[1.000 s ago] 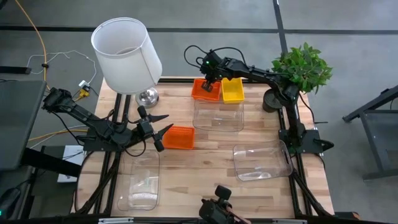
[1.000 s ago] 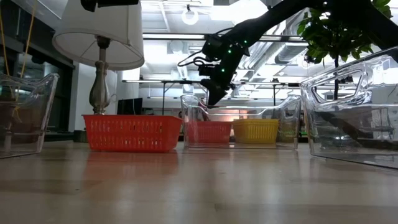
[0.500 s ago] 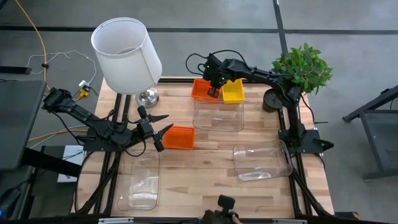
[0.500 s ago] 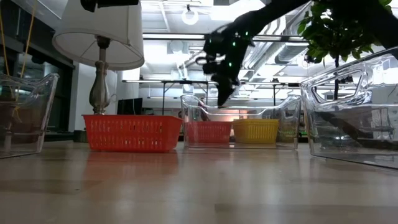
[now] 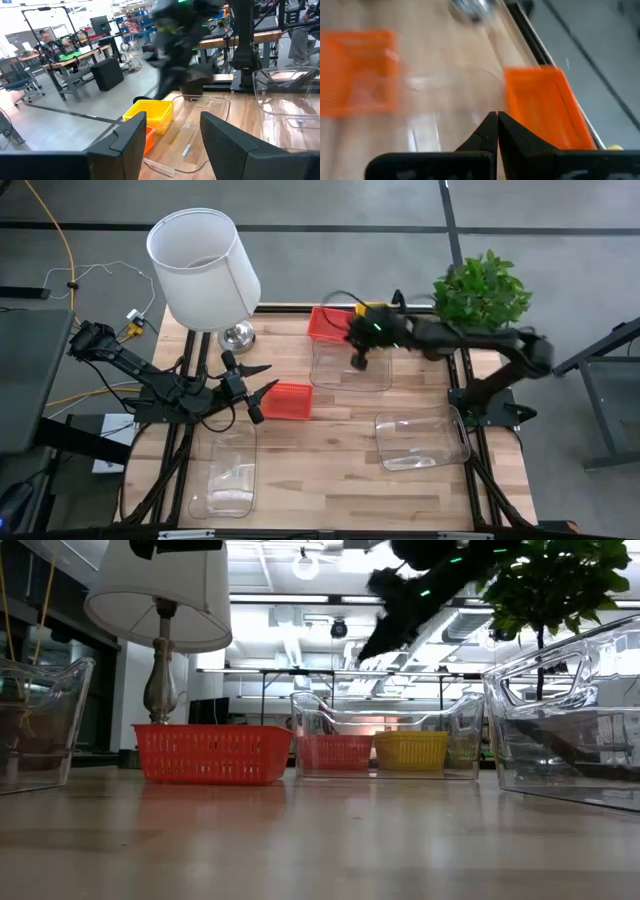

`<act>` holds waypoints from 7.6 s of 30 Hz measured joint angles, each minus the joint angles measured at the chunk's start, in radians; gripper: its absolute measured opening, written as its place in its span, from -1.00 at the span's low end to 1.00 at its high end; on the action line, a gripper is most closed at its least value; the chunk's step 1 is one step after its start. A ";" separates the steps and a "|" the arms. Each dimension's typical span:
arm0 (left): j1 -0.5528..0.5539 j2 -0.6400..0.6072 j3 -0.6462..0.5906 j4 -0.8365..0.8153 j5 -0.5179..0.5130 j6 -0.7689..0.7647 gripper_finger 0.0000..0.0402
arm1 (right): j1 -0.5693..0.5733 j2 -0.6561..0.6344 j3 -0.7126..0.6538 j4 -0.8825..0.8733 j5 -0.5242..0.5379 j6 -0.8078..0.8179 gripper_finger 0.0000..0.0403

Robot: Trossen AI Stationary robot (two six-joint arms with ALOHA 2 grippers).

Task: Stack baskets by color
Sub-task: Stack the bottom orange bin on the top orange bins

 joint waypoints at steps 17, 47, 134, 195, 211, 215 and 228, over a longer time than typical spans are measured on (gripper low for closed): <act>0.003 0.007 0.000 0.001 0.091 0.000 -0.14 | 0.249 -0.354 -0.505 0.640 -0.038 0.023 -1.00; 0.255 0.564 0.558 -1.107 0.555 -0.222 -0.14 | 0.343 -0.353 -0.502 0.672 -0.033 -0.017 -1.00; 0.775 1.009 1.386 -1.205 0.416 0.468 -1.00 | 0.349 -0.353 -0.502 0.603 -0.037 -0.009 -1.00; 0.907 1.179 1.409 -1.279 0.626 0.443 -1.00 | 0.349 -0.353 -0.501 0.586 -0.033 -0.011 -1.00; 0.907 1.179 1.413 -1.280 0.668 0.463 -0.96 | 0.349 -0.353 -0.501 0.586 -0.033 -0.013 -1.00; 0.907 1.179 1.413 -1.280 0.667 0.463 -0.90 | 0.349 -0.353 -0.501 0.586 -0.033 -0.012 -1.00; 0.892 1.179 1.413 -1.270 0.598 0.434 -0.50 | 0.349 -0.353 -0.501 0.586 -0.033 -0.012 -1.00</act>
